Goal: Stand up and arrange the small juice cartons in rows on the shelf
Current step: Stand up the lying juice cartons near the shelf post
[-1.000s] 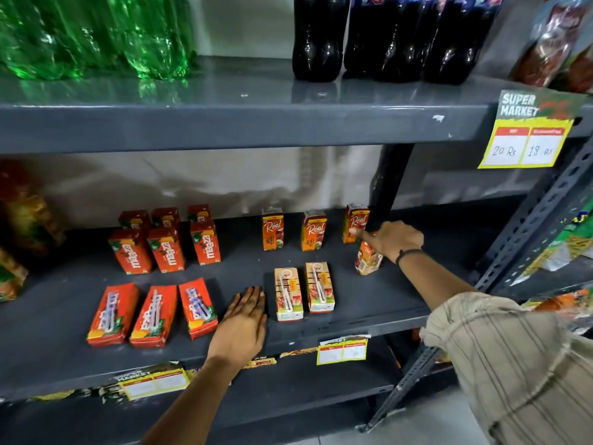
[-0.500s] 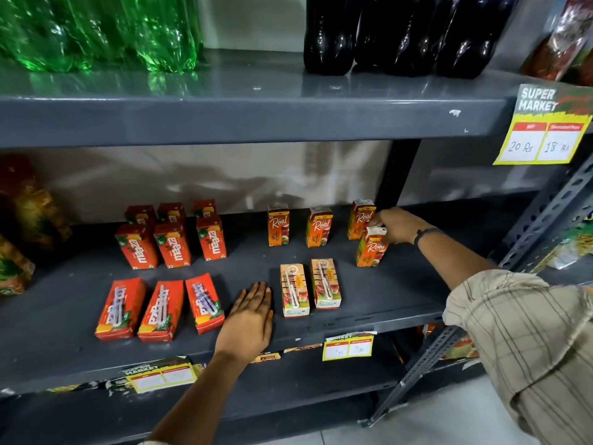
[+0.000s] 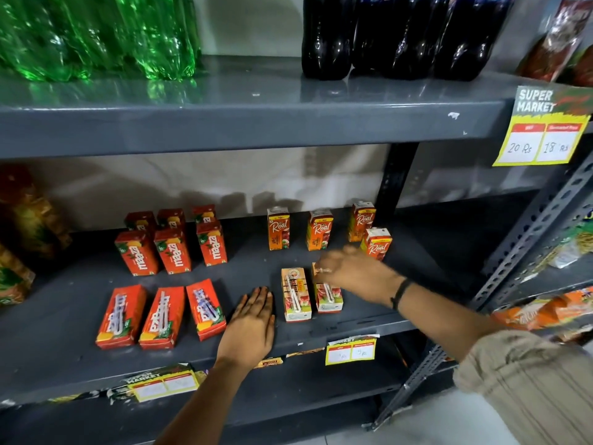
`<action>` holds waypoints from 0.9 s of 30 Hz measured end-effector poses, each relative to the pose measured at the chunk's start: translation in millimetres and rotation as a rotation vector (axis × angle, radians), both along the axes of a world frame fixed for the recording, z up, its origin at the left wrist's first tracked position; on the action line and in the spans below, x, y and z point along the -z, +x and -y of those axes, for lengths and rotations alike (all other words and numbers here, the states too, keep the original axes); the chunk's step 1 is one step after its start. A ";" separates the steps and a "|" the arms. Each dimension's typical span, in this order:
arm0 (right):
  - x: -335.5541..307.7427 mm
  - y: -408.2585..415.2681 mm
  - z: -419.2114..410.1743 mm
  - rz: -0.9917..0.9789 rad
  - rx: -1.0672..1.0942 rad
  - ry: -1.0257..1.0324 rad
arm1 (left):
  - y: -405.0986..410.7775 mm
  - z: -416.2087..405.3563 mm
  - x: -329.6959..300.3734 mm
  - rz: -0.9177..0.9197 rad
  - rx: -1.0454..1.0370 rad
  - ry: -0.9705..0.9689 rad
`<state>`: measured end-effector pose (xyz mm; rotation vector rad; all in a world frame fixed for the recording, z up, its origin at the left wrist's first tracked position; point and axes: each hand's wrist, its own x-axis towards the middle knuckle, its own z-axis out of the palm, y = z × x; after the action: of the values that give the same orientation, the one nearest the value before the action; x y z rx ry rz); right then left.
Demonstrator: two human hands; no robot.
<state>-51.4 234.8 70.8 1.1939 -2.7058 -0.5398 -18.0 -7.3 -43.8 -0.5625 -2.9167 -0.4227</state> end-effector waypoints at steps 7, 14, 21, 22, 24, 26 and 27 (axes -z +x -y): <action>35.1 2.9 7.5 0.041 -0.013 0.054 | -1.6 -0.2 1.1 -0.001 -0.005 -0.009; 3.0 -23.5 7.0 0.149 0.749 -0.822 | -1.7 0.6 2.9 -0.020 0.004 -0.011; -0.4 -20.1 9.0 0.273 0.943 -0.939 | -0.5 -0.4 2.0 -0.030 0.003 -0.012; -4.6 -20.3 10.2 0.242 0.969 -0.895 | -0.6 -0.3 2.3 -0.030 0.003 -0.018; -12.5 -22.3 16.1 0.121 1.024 -0.785 | -0.9 -0.2 3.0 -0.030 0.000 -0.023; -19.2 -26.0 25.0 0.069 1.067 -0.690 | -1.1 -0.1 3.3 -0.029 0.001 -0.022; -21.2 -29.1 28.3 0.077 1.080 -0.656 | -1.0 0.2 3.5 -0.028 0.002 -0.021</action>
<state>-80.5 206.5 92.0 -0.4501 -2.9827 0.3373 -19.0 -7.5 -47.3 -0.5691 -2.8976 -0.3813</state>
